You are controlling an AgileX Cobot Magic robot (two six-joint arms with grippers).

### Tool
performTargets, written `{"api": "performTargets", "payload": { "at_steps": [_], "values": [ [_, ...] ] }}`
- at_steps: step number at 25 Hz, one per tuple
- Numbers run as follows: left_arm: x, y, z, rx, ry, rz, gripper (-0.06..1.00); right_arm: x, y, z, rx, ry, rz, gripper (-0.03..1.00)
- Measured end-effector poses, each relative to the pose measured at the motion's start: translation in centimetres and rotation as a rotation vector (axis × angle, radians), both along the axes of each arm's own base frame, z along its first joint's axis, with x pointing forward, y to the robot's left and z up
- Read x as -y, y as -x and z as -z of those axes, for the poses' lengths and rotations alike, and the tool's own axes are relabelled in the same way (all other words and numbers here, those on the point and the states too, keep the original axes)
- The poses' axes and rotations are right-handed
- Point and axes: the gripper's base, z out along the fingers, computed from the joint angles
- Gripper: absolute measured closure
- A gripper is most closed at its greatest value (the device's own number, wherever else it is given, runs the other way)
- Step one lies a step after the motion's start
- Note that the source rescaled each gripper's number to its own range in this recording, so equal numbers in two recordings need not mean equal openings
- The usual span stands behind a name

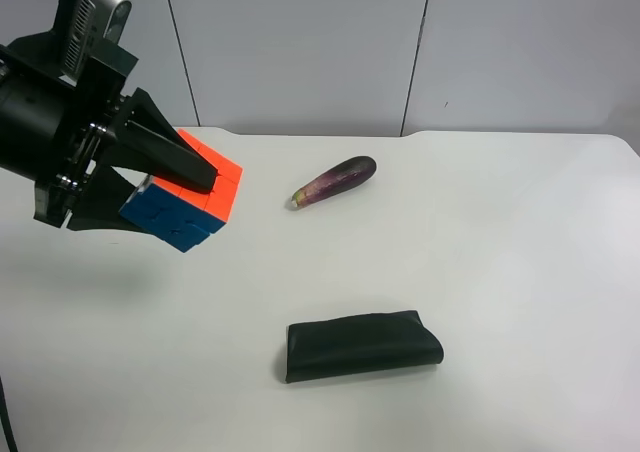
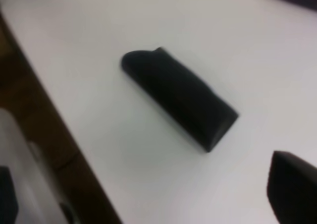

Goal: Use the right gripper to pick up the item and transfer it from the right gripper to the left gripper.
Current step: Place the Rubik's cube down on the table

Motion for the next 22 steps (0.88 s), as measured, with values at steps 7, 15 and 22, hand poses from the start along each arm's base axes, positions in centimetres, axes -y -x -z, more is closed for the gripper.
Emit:
{"api": "performTargets", "payload": {
  "at_steps": [7,15,22],
  "values": [
    [0.00,0.00,0.00,0.000,0.000,0.000,0.94,0.53,-0.26,0.01,0.018,-0.001,0.063,-0.03],
    [0.00,0.00,0.00,0.000,0.000,0.000,0.94,0.53,-0.26,0.01,0.009,-0.008,0.071,-0.03],
    [-0.01,0.00,0.02,0.004,-0.003,0.004,0.94,0.83,-0.09,-0.02,0.022,-0.027,0.176,-0.03]
  ]
}}
